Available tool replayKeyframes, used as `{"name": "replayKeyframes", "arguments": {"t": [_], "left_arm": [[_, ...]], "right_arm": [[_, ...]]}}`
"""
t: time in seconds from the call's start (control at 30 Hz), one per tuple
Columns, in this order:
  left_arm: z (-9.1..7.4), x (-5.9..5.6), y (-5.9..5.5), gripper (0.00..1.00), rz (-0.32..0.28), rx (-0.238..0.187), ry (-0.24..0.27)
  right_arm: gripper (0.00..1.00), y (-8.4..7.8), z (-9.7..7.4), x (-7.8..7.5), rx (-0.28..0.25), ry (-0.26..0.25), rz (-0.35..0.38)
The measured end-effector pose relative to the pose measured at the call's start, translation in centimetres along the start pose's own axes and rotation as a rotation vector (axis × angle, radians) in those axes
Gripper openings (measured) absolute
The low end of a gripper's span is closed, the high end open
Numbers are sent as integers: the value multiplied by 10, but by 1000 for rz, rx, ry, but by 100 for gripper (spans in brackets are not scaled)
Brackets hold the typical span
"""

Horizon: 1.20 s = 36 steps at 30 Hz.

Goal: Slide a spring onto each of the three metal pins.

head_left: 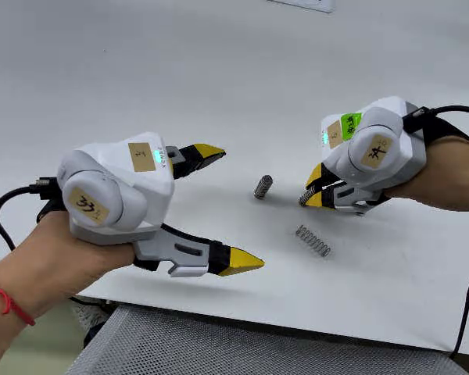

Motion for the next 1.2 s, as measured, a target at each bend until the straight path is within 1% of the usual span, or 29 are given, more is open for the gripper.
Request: {"name": "replayKeyframes", "arguments": {"t": [0.2,0.37,0.47,0.53,0.6,0.73,0.8,0.87,0.93,0.97,1.03,1.07,1.13,1.2], "left_arm": [[-1,-1,1,90,6,7,-1],[-2,0,3,90,14,10,2],[-3,0,5,90,21,13,5],[-4,-1,5,90,25,15,5],[-4,-1,6,90,30,21,6],[-6,-2,7,90,40,34,5],[-7,-3,9,90,51,43,4],[-7,-4,10,90,61,49,4],[-7,-5,12,90,68,53,5],[-8,-5,13,90,73,56,5],[-8,-6,14,90,79,60,6],[-9,-6,14,90,83,64,6],[-10,-7,15,90,92,73,5],[-10,-8,16,90,98,77,4]], "right_arm": [[19,3,-6,-4,-38,-22,28],[23,8,-18,-5,-80,-48,46],[26,12,-29,-6,-124,-80,79],[28,9,-33,-8,-156,-98,96],[30,10,-40,-9,-192,-120,123],[35,15,-56,-7,-240,-148,141],[40,10,-63,-10,-282,-165,156],[46,11,-69,-8,-311,-181,171],[50,12,-78,-4,-352,-200,188],[51,13,-83,-2,-382,-214,198],[54,10,-88,0,-413,-225,211],[56,5,-91,0,-432,-231,223],[59,3,-98,6,-451,-244,230],[63,-3,-101,7,-473,-255,233]]}}
Point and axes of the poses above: the centre of the closed fingertips' face, and the gripper's own axes: z roughly forward along the fingers, x roughly to its left, y roughly out of its top, the point moved 5 cm from there along -z, roughly backward along the fingers, and after that the axes turned 14 degrees about -x, right-handed, at the moved point
